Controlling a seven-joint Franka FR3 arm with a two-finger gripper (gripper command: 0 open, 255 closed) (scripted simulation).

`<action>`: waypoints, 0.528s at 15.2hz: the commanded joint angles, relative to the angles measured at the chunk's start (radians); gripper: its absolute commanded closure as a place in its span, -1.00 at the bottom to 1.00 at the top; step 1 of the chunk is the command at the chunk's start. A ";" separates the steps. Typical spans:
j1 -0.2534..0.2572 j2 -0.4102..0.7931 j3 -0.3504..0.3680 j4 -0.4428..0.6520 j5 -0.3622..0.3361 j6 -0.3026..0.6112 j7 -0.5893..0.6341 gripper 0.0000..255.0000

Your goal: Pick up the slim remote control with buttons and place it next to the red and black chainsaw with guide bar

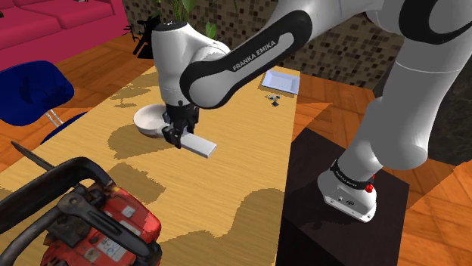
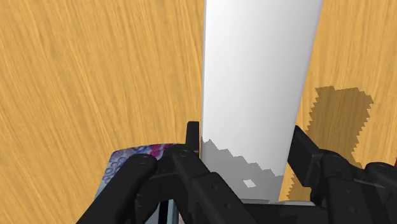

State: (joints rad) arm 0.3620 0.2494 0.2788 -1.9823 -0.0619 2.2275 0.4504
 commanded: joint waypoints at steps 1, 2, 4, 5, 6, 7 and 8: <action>0.003 0.016 -0.001 -0.008 -0.006 0.024 0.005 1.00; 0.003 0.023 -0.002 -0.012 -0.009 0.036 0.007 1.00; 0.005 0.039 -0.005 -0.020 -0.015 0.059 0.010 1.00; 0.006 0.047 -0.006 -0.024 -0.018 0.070 0.012 1.00; 0.007 0.055 -0.007 -0.027 -0.022 0.081 0.014 1.00; 0.008 0.064 -0.008 -0.031 -0.025 0.093 0.016 1.00; 0.009 0.072 -0.010 -0.034 -0.028 0.104 0.018 1.00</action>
State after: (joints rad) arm 0.3705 0.3110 0.2709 -2.0181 -0.0862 2.3226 0.4677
